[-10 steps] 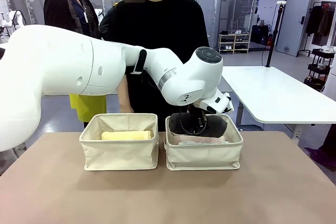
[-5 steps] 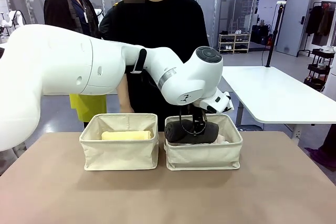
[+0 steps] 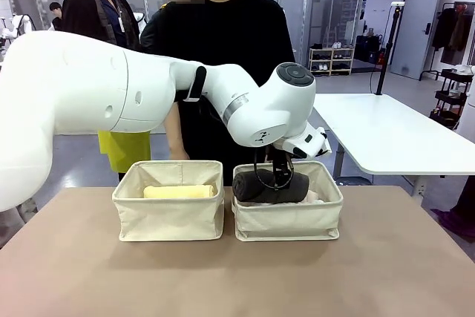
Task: Divide the towels into two baskets.
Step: Pick up one hotel-folded towel from the bottom of the table and place it in the Fabric basket indicated by the person.
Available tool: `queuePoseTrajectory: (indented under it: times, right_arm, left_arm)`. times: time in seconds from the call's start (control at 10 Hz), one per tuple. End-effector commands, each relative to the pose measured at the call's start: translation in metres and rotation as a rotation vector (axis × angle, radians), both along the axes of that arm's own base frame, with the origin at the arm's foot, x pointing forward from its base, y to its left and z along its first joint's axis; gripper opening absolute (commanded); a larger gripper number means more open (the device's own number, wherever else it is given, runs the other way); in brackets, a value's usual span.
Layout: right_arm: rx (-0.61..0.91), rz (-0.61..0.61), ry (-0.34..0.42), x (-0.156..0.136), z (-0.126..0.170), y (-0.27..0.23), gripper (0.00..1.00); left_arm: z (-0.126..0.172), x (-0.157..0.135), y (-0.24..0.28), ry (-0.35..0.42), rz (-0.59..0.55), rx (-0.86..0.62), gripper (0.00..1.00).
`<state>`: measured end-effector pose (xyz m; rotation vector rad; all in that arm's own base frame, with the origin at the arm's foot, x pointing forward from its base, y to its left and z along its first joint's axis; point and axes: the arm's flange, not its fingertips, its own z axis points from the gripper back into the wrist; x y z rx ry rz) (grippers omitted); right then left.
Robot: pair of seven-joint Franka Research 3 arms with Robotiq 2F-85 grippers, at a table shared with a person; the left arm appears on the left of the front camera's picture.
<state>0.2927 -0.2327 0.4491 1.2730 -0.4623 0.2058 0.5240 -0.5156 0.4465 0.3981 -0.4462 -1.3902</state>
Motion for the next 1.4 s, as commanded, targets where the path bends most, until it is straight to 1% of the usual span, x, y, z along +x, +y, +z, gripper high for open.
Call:
queuePoseTrajectory:
  times: [0.0,0.9,1.0,1.1,1.2,1.3]
  right_arm:
    - [0.008,0.0,-0.006,-0.002,0.004,0.001,1.0]
    - [0.008,0.0,-0.006,-0.002,0.004,0.001,1.0]
    - [0.008,0.0,-0.006,-0.002,0.004,0.001,1.0]
    - [0.008,0.0,-0.006,-0.002,0.004,0.001,1.0]
    - [0.008,0.0,-0.006,-0.002,0.004,0.001,1.0]
    - [0.008,0.0,-0.006,-0.002,0.004,0.001,1.0]
  left_arm:
    - [-0.002,0.002,0.001,0.002,0.0,0.005,1.0]
    - [-0.003,0.003,-0.001,0.003,0.002,0.0,1.0]
    - [0.026,0.003,0.002,0.037,0.027,-0.086,1.0]
    - [0.052,-0.009,0.009,0.12,0.07,-0.234,1.0]
    - [0.077,-0.03,0.018,0.128,0.126,-0.28,1.0]
    - [0.094,-0.052,0.036,0.176,0.173,-0.357,1.0]
